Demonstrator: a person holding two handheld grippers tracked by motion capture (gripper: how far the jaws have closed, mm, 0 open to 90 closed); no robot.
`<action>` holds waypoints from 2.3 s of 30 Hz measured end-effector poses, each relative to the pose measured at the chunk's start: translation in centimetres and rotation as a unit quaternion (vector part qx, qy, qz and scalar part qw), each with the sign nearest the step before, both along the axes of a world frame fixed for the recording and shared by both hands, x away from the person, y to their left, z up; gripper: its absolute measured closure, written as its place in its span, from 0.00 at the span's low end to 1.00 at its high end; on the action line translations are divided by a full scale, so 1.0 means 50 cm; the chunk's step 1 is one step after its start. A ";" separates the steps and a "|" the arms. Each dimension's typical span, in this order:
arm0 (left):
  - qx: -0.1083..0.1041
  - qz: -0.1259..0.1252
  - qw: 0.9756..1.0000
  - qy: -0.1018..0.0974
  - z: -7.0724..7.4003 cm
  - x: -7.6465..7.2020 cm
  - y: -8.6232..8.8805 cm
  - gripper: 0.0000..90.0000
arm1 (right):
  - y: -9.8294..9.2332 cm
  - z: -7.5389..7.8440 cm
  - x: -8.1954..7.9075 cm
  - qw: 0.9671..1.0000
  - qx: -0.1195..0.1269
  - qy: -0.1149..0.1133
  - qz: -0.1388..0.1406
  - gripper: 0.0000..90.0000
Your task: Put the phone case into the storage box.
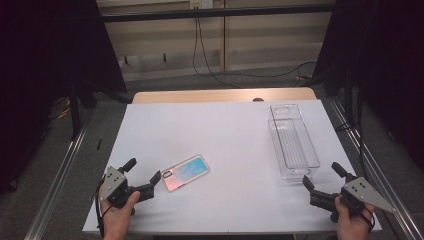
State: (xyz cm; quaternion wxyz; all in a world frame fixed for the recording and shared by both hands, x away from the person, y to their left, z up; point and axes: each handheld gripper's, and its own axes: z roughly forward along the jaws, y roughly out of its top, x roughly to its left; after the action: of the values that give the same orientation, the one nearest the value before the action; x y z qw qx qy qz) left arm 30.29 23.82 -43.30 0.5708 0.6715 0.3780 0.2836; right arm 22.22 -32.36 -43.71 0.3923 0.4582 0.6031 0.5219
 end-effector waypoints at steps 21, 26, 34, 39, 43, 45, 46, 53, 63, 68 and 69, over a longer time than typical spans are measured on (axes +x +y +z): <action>-0.005 -0.016 1.000 0.015 0.001 -0.002 -0.005 0.05 | 0.004 0.000 0.003 1.000 0.000 0.002 0.008 0.00; -0.011 -0.023 1.000 0.018 0.004 0.001 -0.009 0.05 | 0.007 0.000 0.002 1.000 -0.002 0.006 0.009 0.00; -0.020 -0.039 0.999 0.026 0.013 0.011 -0.016 0.06 | 0.006 -0.001 0.002 1.000 -0.001 0.007 0.009 0.00; -0.012 -0.048 0.999 0.018 0.021 0.014 -0.025 0.05 | 0.007 -0.001 0.001 1.000 -0.003 0.006 0.012 0.00; -0.003 -0.061 0.998 0.014 0.028 0.018 -0.036 0.04 | 0.007 -0.001 0.001 1.000 -0.003 0.006 0.011 0.00; -0.007 -0.057 0.998 0.014 0.030 0.024 -0.043 0.04 | 0.007 -0.001 0.001 1.000 -0.003 0.007 0.011 0.00; -0.011 -0.056 0.998 0.013 0.033 0.031 -0.051 0.03 | 0.007 -0.001 0.002 1.000 -0.004 0.007 0.012 0.00; 0.000 -0.062 0.998 0.006 0.034 0.045 -0.077 0.03 | 0.007 0.000 -0.001 1.000 -0.002 0.005 0.012 0.00; 0.002 -0.058 0.998 0.005 0.034 0.078 -0.099 0.02 | 0.008 0.000 0.000 1.000 -0.003 0.006 0.015 0.00; 0.005 -0.055 0.998 -0.005 0.042 0.093 -0.116 0.02 | 0.008 0.000 0.000 1.000 -0.005 0.006 0.014 0.00; 0.001 -0.058 0.998 -0.002 0.044 0.097 -0.121 0.03 | 0.008 -0.001 0.001 1.000 -0.006 0.007 0.014 0.00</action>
State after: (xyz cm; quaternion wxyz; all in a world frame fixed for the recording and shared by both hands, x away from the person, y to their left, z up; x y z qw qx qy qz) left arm 35.12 17.80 -41.10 0.5863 0.6921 0.3373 0.2521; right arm 22.26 -31.94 -43.73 0.3833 0.4507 0.6151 0.5211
